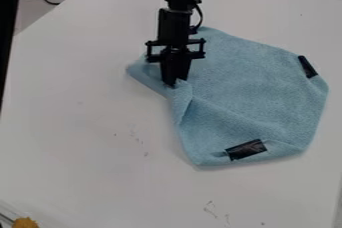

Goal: Unfold the fabric from the center to the bottom left

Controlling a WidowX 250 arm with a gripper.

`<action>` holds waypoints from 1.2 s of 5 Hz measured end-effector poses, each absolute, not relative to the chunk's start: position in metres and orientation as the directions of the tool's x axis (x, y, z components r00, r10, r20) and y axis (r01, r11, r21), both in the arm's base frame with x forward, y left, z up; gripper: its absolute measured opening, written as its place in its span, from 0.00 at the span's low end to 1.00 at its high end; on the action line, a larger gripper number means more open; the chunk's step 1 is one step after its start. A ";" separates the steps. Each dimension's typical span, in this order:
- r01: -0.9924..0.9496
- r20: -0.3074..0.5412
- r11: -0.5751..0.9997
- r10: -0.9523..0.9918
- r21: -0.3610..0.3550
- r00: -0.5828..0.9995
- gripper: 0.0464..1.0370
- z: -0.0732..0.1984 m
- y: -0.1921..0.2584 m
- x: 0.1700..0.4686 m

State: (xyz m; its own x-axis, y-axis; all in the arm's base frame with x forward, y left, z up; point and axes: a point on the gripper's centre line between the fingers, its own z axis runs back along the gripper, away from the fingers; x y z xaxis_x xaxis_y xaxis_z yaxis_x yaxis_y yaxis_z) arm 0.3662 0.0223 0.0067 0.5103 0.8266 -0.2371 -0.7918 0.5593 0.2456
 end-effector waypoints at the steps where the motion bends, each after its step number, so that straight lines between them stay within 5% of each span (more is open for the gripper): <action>1: -0.787 -0.239 0.569 0.820 0.240 0.520 0.05 0.006 0.022 0.366; 3: -0.790 -0.203 0.593 0.802 0.160 0.561 0.04 0.030 0.020 0.360; 6: -0.800 -0.179 0.548 0.785 -0.245 0.593 0.03 0.041 0.042 0.323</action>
